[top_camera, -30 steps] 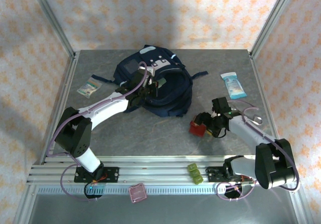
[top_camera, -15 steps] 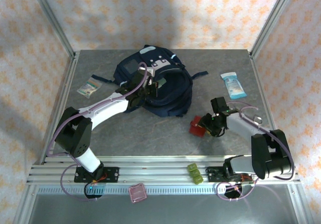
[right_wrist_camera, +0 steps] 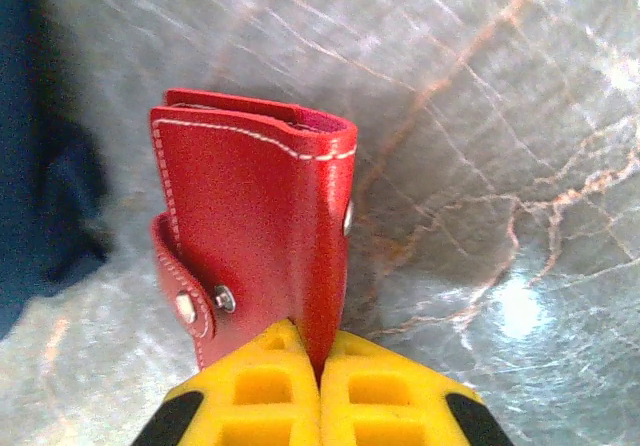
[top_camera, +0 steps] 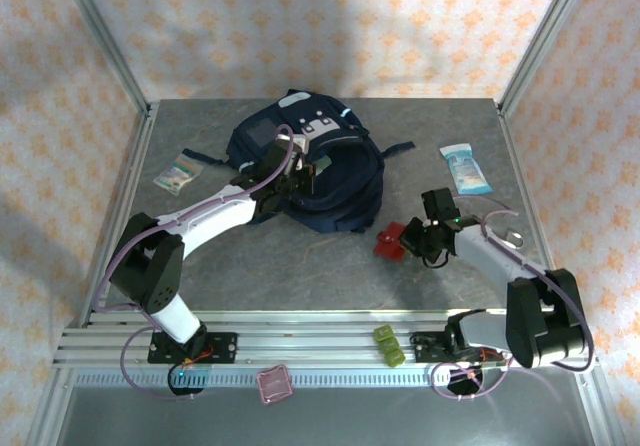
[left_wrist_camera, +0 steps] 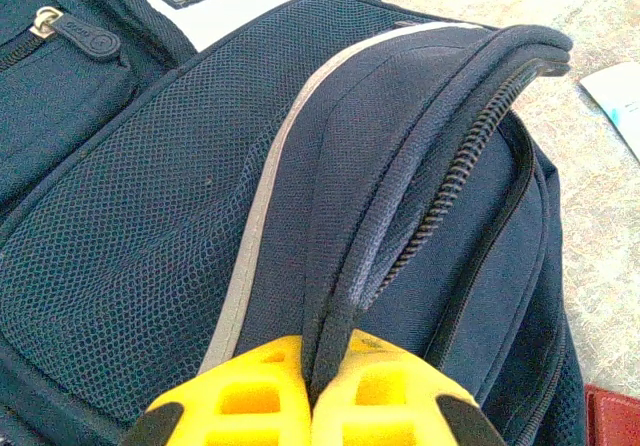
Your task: Pack the student bag
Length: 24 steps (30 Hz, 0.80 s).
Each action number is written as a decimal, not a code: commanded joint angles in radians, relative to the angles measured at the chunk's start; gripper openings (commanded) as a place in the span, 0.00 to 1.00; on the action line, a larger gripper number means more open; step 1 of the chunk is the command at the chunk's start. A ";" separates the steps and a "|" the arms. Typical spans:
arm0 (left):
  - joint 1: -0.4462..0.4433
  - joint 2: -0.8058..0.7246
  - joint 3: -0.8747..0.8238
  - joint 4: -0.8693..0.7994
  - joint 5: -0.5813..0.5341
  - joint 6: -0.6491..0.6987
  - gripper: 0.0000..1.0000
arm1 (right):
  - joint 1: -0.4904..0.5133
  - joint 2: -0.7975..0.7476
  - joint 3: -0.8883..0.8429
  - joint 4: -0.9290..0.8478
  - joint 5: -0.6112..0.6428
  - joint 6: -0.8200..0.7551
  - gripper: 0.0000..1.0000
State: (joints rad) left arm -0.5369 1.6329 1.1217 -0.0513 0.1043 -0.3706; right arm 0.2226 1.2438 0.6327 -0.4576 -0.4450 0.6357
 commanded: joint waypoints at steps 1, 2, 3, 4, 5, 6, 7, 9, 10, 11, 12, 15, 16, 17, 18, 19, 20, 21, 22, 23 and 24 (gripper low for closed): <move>-0.011 -0.007 0.001 0.032 0.018 -0.030 0.00 | -0.024 -0.058 0.063 -0.030 0.008 0.002 0.00; -0.011 -0.008 0.004 0.029 0.017 -0.028 0.00 | -0.032 -0.085 0.076 -0.035 -0.002 0.000 0.00; -0.011 -0.009 0.009 0.025 0.017 -0.025 0.00 | -0.042 -0.102 0.093 -0.047 -0.012 -0.003 0.00; -0.011 -0.011 0.014 0.020 0.015 -0.023 0.00 | -0.052 -0.116 0.112 -0.058 -0.021 -0.006 0.00; -0.010 -0.012 0.018 0.017 0.014 -0.019 0.00 | -0.059 -0.128 0.131 -0.066 -0.031 -0.009 0.00; -0.010 -0.013 0.023 0.013 0.012 -0.017 0.00 | -0.067 -0.141 0.153 -0.074 -0.046 -0.010 0.00; -0.010 -0.016 0.029 0.009 0.011 -0.016 0.00 | -0.072 -0.152 0.176 -0.078 -0.064 -0.010 0.00; -0.010 -0.022 0.041 0.008 0.012 -0.014 0.00 | -0.076 -0.169 0.213 -0.064 -0.098 -0.003 0.00; -0.010 -0.027 0.049 0.008 0.014 -0.013 0.00 | -0.076 -0.174 0.224 -0.042 -0.123 0.007 0.00; -0.009 -0.030 0.056 0.010 0.015 -0.012 0.00 | -0.075 -0.175 0.228 -0.015 -0.146 0.020 0.00; -0.010 -0.036 0.067 0.011 0.017 -0.011 0.00 | -0.075 -0.172 0.228 0.019 -0.173 0.037 0.00; -0.009 -0.045 0.109 -0.003 0.024 -0.007 0.00 | -0.063 -0.140 0.220 0.128 -0.236 0.082 0.00; -0.010 -0.048 0.126 -0.010 0.030 -0.007 0.00 | -0.045 -0.127 0.224 0.157 -0.227 0.092 0.00; -0.011 -0.050 0.137 -0.013 0.035 -0.007 0.00 | -0.022 -0.111 0.232 0.183 -0.211 0.099 0.00; -0.011 -0.056 0.147 -0.013 0.041 -0.008 0.00 | 0.007 -0.095 0.237 0.221 -0.195 0.111 0.00; -0.012 -0.067 0.151 -0.009 0.048 -0.011 0.00 | 0.035 -0.073 0.239 0.268 -0.182 0.130 0.00; -0.014 -0.074 0.153 -0.003 0.054 -0.014 0.00 | 0.052 -0.051 0.237 0.310 -0.182 0.152 0.00; -0.016 -0.084 0.153 0.004 0.060 -0.016 0.00 | 0.066 -0.019 0.236 0.361 -0.192 0.177 0.00; -0.019 -0.090 0.153 0.009 0.062 -0.014 0.00 | 0.074 0.013 0.237 0.409 -0.203 0.199 0.00; -0.022 -0.096 0.152 0.015 0.067 -0.011 0.00 | 0.080 0.038 0.242 0.440 -0.204 0.215 0.00; -0.025 -0.105 0.146 0.028 0.082 -0.003 0.00 | 0.086 0.064 0.251 0.470 -0.204 0.229 0.00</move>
State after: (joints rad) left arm -0.5419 1.6222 1.2167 -0.1108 0.1352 -0.3691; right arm 0.2993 1.2613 0.8467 -0.1642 -0.6373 0.7891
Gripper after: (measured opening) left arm 0.046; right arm 0.040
